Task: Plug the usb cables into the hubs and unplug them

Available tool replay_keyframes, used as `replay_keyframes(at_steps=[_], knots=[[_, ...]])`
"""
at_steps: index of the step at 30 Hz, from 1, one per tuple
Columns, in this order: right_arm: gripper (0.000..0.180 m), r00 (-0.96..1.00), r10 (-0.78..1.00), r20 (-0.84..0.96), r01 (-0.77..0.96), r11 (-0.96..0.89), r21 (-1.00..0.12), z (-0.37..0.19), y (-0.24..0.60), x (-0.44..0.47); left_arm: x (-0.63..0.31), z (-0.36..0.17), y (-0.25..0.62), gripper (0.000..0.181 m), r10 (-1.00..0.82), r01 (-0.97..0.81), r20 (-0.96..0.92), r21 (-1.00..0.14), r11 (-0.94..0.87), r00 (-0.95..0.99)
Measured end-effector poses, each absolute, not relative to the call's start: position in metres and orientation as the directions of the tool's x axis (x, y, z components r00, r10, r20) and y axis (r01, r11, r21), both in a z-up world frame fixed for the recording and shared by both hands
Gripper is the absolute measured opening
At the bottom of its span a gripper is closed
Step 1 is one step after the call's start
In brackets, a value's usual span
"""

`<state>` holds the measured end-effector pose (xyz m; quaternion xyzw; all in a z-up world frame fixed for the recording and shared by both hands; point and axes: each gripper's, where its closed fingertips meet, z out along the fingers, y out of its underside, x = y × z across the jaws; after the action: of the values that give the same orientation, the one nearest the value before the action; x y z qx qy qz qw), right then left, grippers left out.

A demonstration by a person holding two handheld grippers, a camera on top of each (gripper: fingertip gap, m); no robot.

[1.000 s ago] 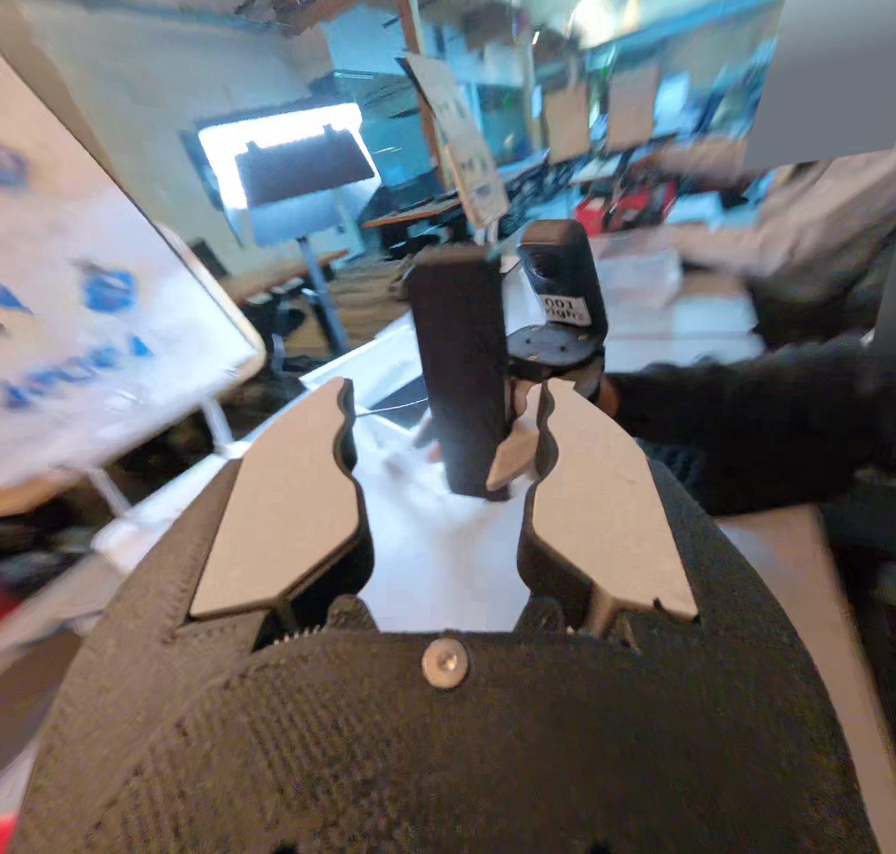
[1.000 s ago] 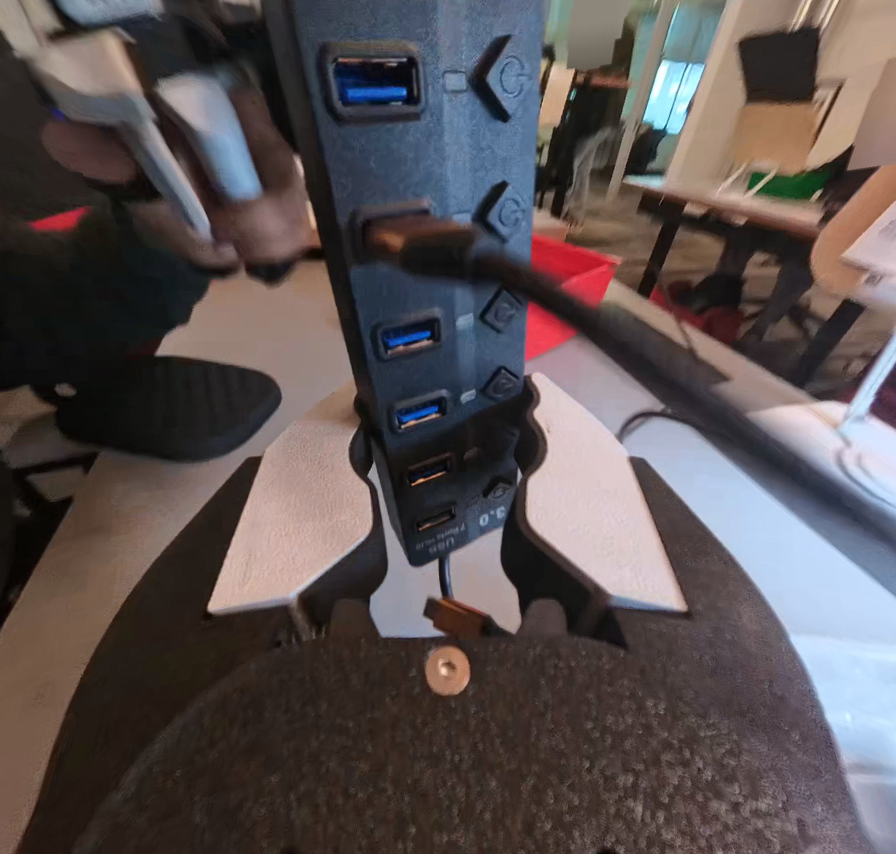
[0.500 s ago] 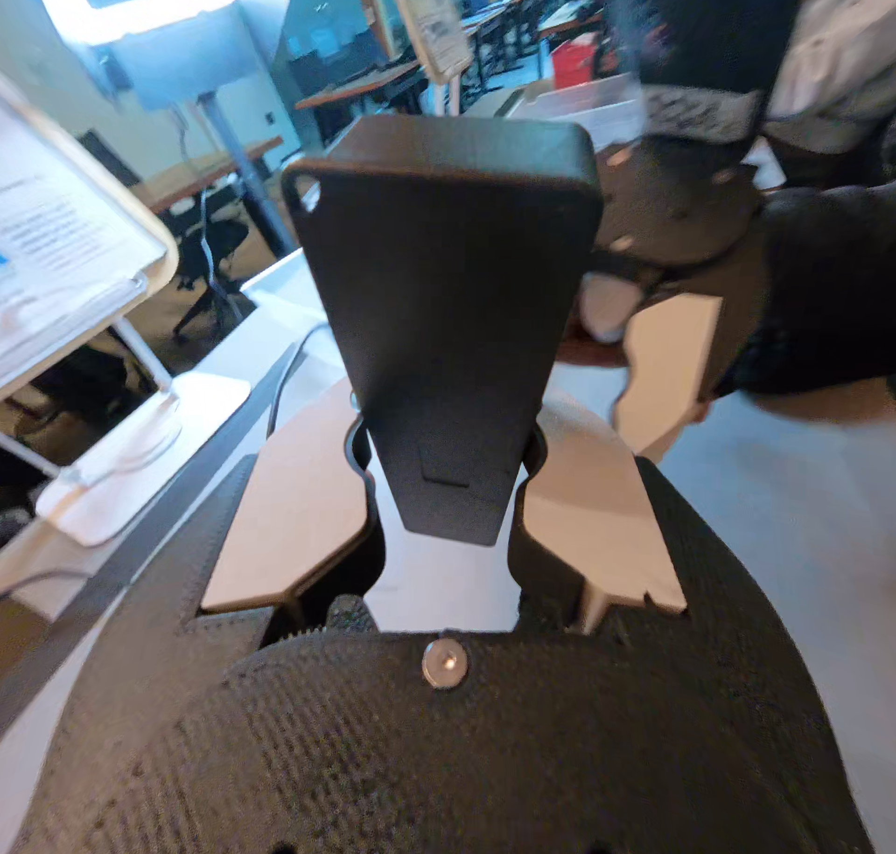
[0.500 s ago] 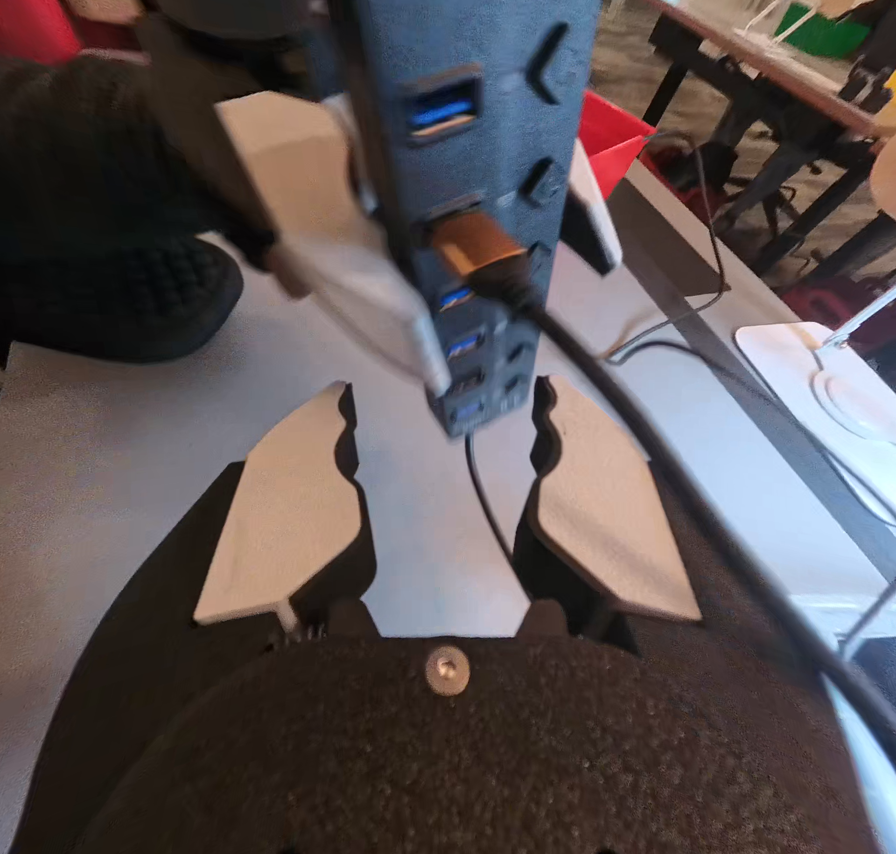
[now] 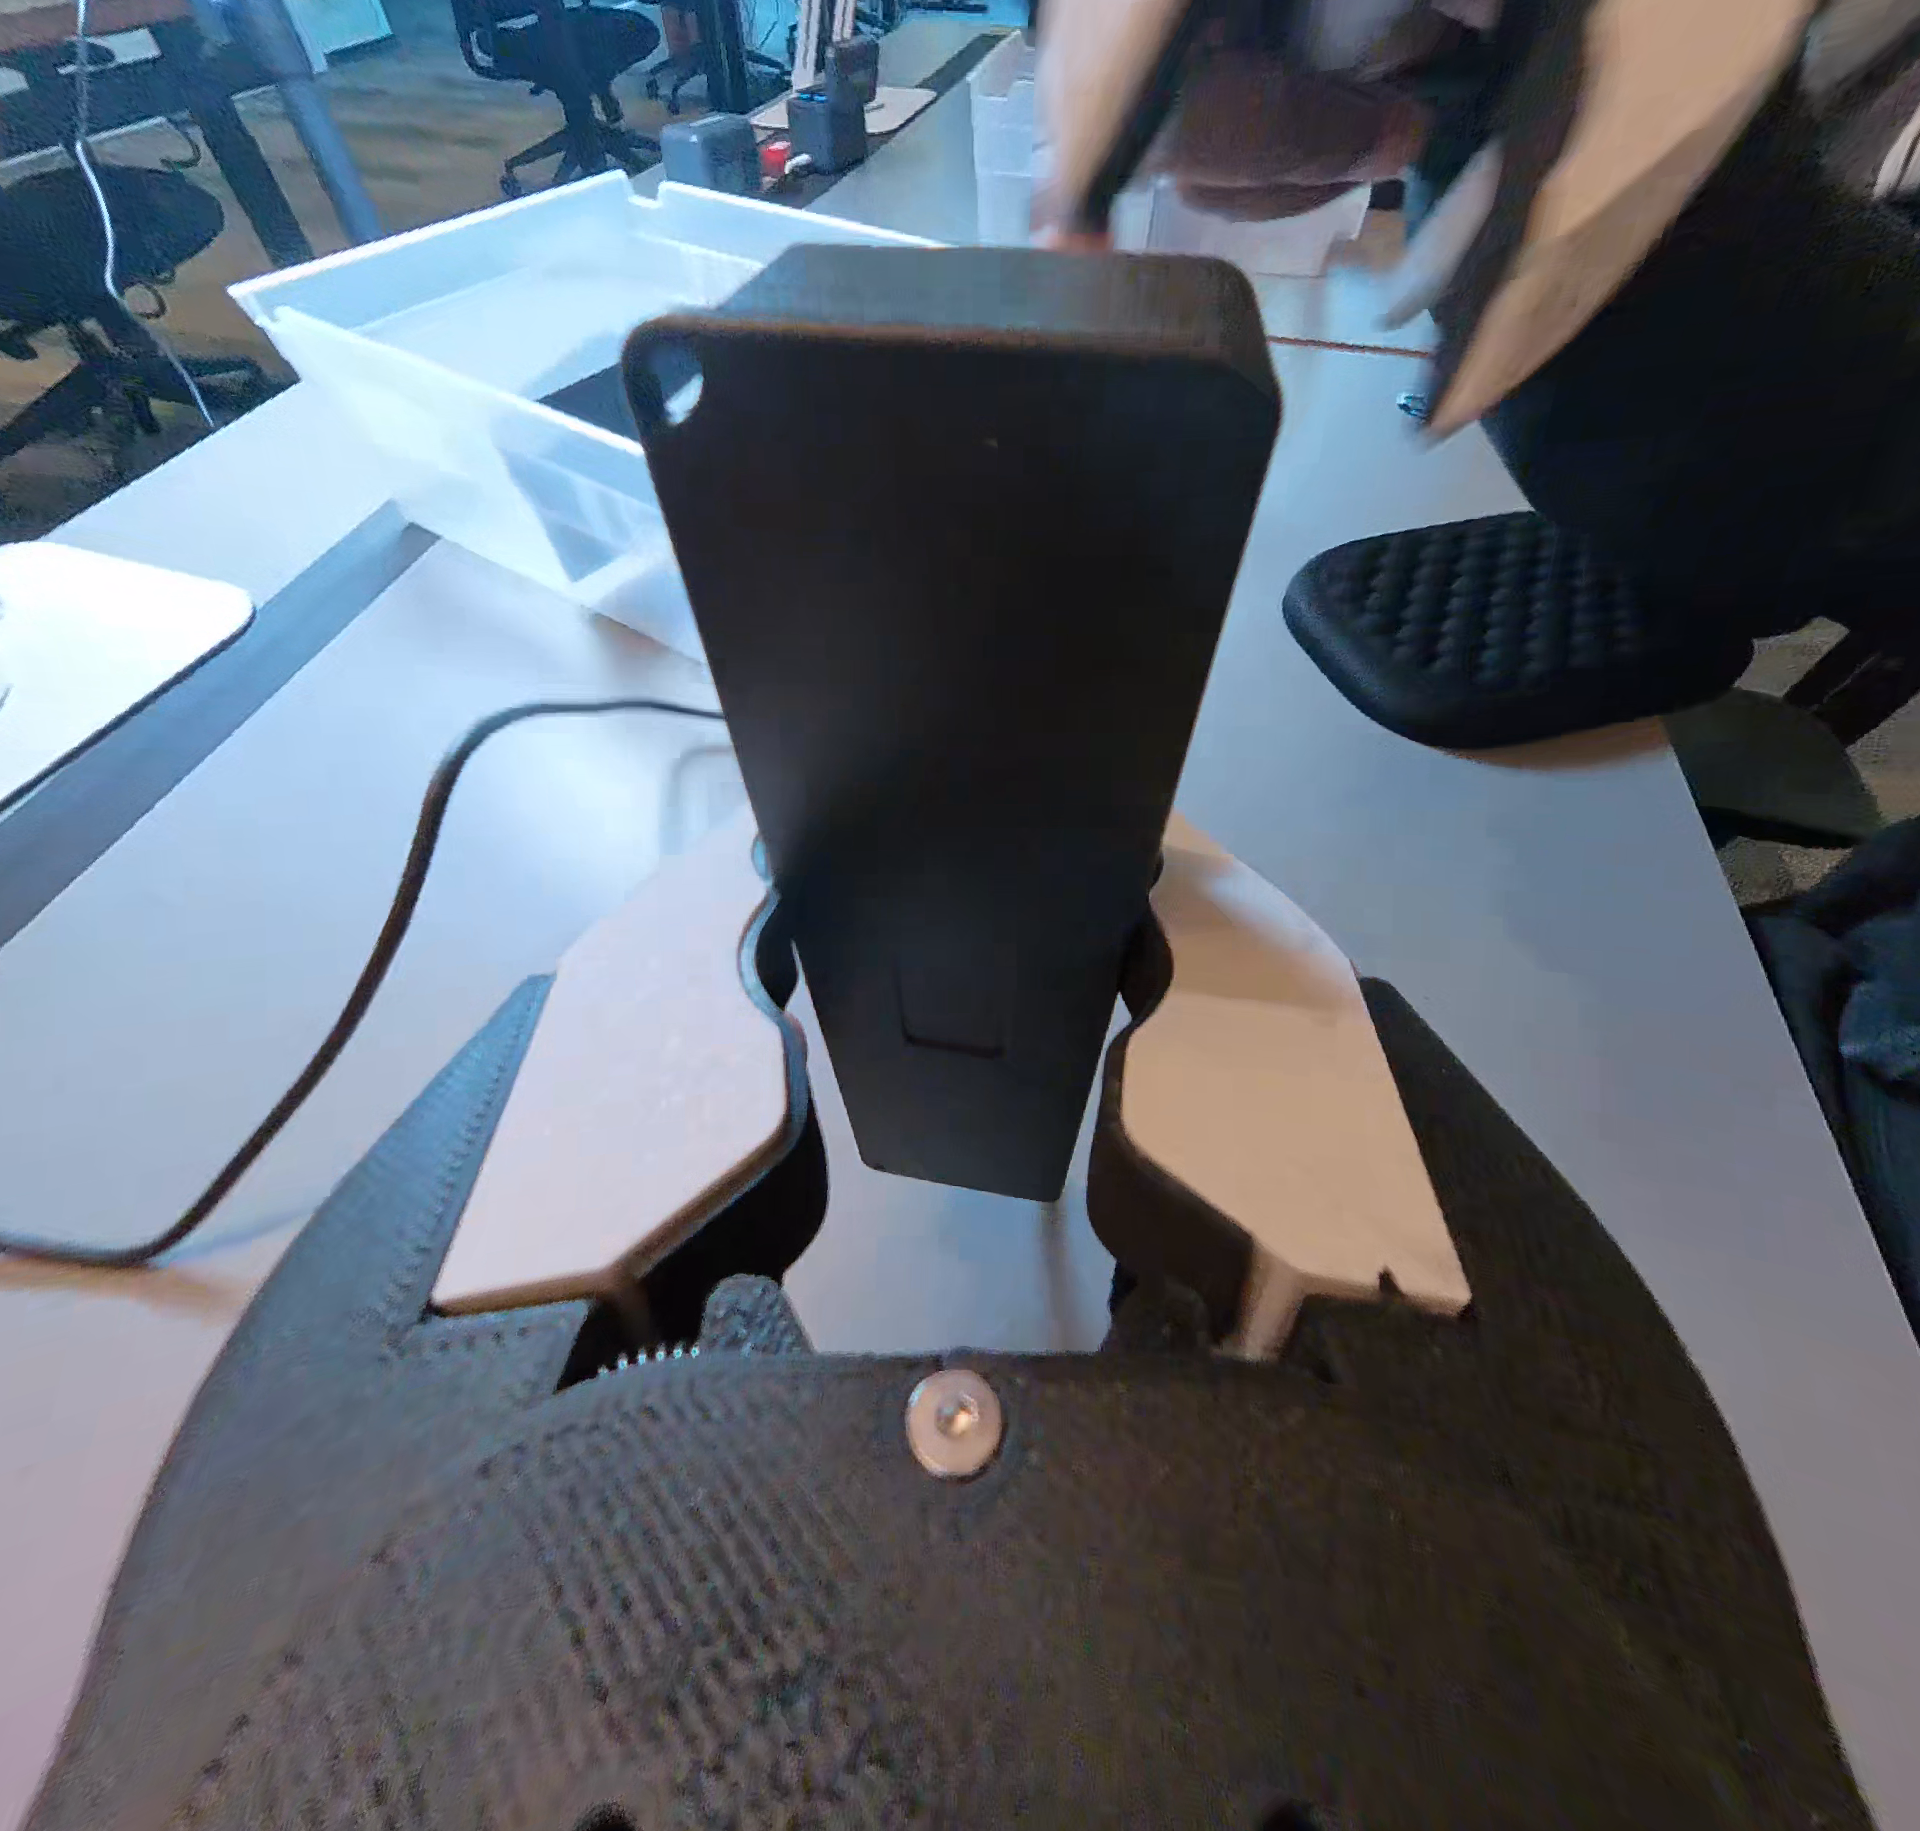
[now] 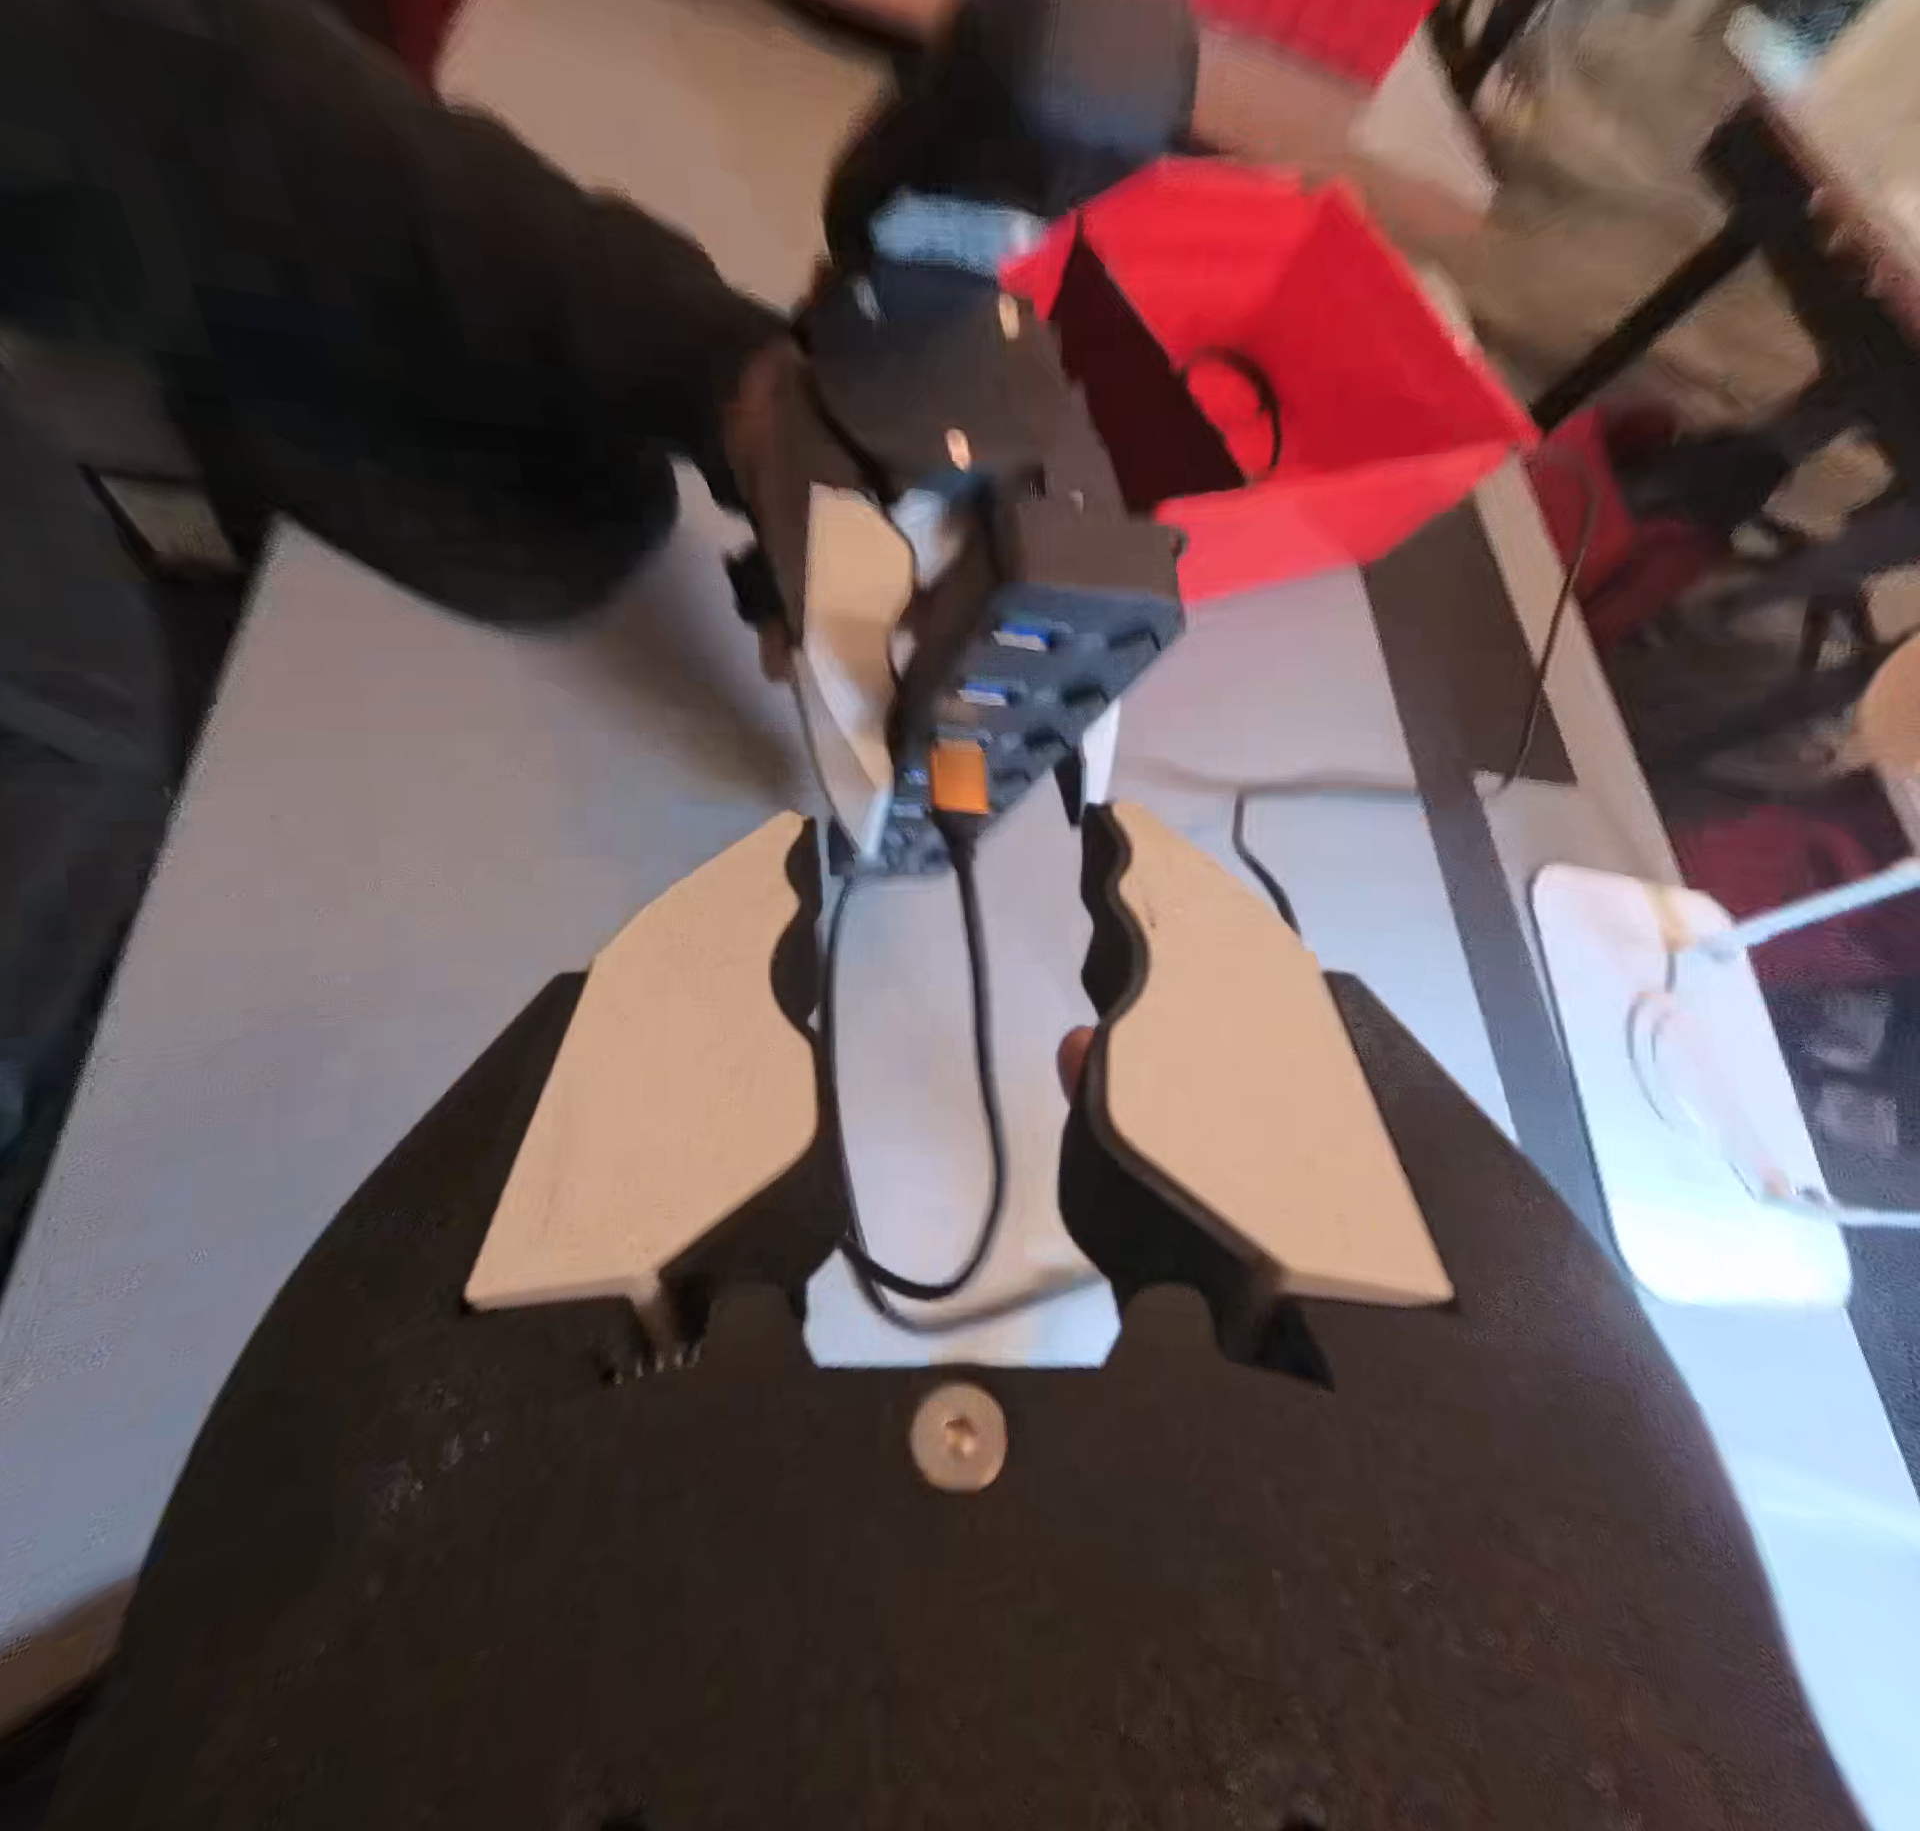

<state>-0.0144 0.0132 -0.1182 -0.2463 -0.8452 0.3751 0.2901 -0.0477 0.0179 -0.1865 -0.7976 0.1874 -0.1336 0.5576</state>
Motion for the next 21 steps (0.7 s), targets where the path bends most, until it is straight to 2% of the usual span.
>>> replay_keyframes(at_steps=[6,10,21], knots=[[0.039,-0.778,0.569,0.266,0.246,0.665,-0.705,-0.169,-0.006,-0.029,-0.035,-0.189,0.016,0.061,-0.469,-0.239,-0.080,-0.927,-0.290,0.880],[0.017,-0.770,0.593,0.236,0.230,0.603,-0.764,-0.166,-0.011,-0.034,-0.036,-0.192,0.016,0.061,-0.467,-0.254,-0.097,-0.924,-0.287,0.879],[0.016,-0.754,0.614,0.233,0.181,0.536,-0.824,-0.155,-0.013,-0.035,-0.038,-0.166,0.012,0.060,-0.434,-0.308,-0.217,-0.939,-0.150,0.874]])
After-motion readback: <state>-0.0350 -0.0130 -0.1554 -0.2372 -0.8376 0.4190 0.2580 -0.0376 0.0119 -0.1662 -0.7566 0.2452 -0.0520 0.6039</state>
